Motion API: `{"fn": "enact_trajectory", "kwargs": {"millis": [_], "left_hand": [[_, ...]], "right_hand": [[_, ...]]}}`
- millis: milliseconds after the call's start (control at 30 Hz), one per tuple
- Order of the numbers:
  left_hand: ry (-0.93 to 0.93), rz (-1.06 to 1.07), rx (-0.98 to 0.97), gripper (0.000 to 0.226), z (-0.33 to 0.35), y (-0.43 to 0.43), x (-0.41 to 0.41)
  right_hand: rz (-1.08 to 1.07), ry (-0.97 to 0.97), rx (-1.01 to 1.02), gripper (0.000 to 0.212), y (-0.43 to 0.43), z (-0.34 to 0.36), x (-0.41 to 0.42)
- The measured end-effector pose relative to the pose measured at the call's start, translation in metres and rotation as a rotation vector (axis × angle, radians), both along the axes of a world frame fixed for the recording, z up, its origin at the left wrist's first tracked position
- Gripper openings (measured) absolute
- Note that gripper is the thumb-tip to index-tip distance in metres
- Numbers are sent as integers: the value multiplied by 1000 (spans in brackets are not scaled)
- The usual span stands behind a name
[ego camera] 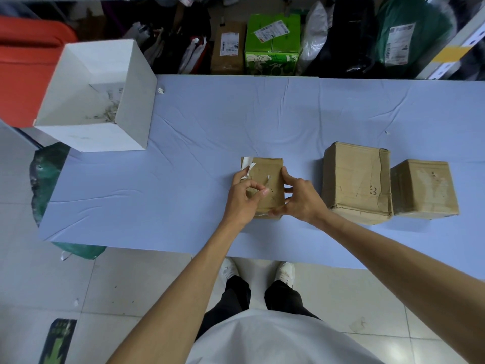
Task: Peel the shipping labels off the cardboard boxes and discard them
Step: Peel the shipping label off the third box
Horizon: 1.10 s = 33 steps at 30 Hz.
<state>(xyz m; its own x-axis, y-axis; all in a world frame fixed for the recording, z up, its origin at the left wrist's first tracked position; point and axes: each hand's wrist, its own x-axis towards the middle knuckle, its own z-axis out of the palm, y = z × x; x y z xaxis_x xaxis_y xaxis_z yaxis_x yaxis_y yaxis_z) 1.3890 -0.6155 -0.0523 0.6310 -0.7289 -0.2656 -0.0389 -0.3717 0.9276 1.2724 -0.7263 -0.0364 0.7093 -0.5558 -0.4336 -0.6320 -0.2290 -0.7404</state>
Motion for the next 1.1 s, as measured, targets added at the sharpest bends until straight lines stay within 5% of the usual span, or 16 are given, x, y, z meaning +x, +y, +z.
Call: {"fn": "enact_trajectory", "kwargs": {"millis": [533,833,1100], "left_hand": [[-1,72,-155,17,-2,9,3],[447,434,-287,21,4,6,20],[567,495,-251,15,15,11,24]], "right_hand": [[-48,9,27,123,4,1,-1],[-59,31,44,122,7,2,-6],[-39,46,30,121,2,4,-6]]}}
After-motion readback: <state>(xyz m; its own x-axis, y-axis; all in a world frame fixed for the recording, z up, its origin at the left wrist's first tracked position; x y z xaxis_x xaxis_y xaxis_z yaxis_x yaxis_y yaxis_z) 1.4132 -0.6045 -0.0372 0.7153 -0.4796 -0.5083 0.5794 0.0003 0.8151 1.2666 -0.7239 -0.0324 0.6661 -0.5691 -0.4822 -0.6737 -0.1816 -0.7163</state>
